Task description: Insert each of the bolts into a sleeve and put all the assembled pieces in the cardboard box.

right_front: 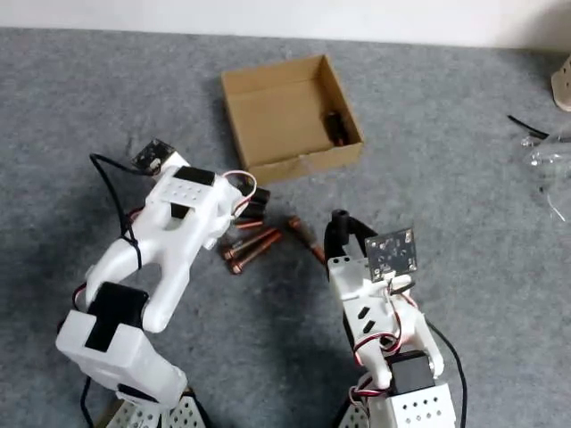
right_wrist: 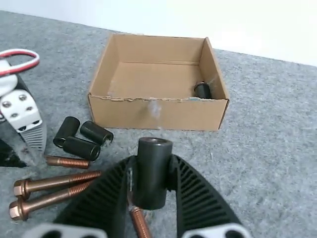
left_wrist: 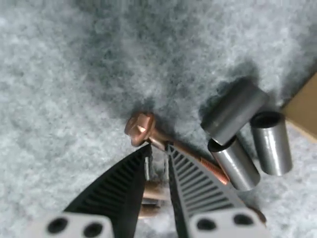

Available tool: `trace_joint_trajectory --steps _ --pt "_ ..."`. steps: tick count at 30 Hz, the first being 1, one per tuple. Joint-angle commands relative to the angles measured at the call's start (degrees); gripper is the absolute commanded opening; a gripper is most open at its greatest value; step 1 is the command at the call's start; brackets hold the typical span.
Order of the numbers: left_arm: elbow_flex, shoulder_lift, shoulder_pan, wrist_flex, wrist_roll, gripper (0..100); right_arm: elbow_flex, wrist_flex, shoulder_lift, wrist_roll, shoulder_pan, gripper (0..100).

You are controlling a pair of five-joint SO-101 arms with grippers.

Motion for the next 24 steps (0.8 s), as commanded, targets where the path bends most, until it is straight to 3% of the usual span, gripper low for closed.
trace_joint_trajectory --steps 1,9,16,24 --pt "-0.4 0.8 0.6 0.6 0.6 7 0.4 -2.2 -1.0 0.8 0.7 0.5" --pt "-0.5 0.5 0.7 0.7 0.6 8 0.4 -2.2 -1.0 0.8 0.7 0.5" --pt "-0.2 0.7 3.2 0.8 0.6 26 0.4 -2.2 -1.0 0.8 0.7 0.5" --pt "-0.5 1.0 1.5 0.3 3.2 21 0.4 -2.2 -1.0 0.8 0.7 0.5"
